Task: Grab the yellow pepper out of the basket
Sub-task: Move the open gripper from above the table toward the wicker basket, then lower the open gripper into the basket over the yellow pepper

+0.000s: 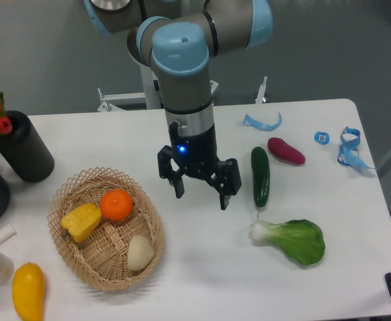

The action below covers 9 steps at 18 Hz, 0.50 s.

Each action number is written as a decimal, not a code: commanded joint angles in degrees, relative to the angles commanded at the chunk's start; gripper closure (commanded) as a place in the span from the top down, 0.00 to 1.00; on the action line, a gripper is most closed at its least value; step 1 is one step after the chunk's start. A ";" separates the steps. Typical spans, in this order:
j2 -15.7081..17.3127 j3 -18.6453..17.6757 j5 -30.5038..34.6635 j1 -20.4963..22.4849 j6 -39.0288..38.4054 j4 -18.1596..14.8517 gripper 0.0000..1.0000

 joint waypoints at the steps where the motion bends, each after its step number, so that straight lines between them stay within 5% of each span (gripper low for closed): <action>1: -0.35 0.00 0.00 -0.53 -0.17 0.00 1.00; 9: -1.49 -0.97 -2.20 -2.02 -10.62 0.00 1.00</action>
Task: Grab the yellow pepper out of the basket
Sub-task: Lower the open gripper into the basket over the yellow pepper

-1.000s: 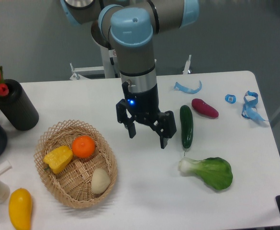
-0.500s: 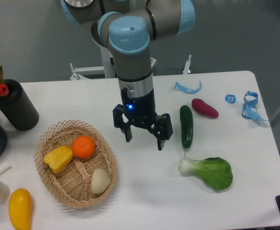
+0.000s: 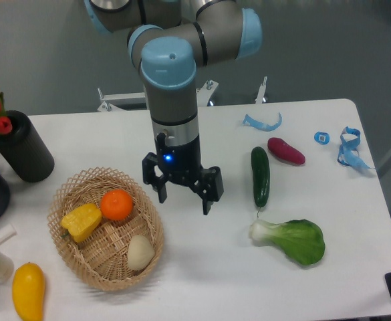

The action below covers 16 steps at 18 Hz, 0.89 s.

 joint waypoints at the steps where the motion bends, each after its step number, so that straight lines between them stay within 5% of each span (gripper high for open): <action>1: 0.00 0.09 -0.17 -1.05 -1.67 0.00 1.00; 16: -3.16 -3.69 -0.18 -12.91 1.38 -0.18 1.00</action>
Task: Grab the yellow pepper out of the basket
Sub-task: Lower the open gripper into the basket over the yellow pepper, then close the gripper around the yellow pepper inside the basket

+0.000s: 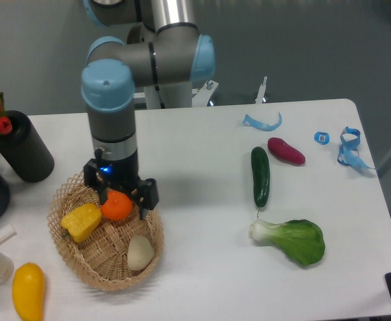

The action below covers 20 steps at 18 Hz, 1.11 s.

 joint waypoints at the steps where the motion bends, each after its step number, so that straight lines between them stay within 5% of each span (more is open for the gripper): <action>1: -0.88 0.00 0.00 -0.79 0.71 0.09 1.00; 9: -4.49 -0.44 -0.44 -5.02 0.62 0.70 1.00; 20: -7.39 -0.62 -0.44 -5.63 0.27 2.02 1.00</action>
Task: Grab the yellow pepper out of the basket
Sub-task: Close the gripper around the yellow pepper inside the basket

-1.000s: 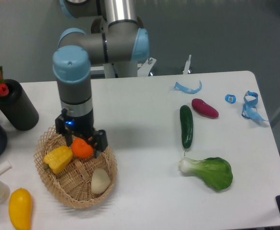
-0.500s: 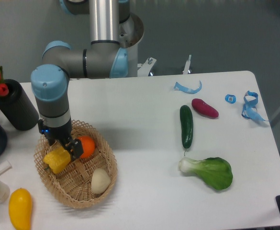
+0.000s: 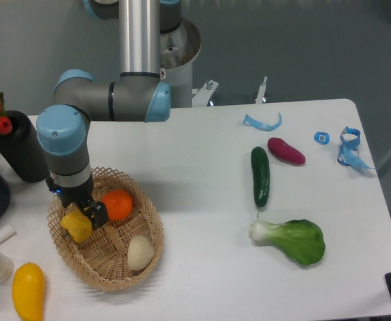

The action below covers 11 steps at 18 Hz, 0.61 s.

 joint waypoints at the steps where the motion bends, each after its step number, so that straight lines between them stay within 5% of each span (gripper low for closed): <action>1: -0.18 0.00 0.00 -0.09 0.00 0.00 1.00; 11: -1.58 0.26 0.00 -0.53 0.00 0.09 1.00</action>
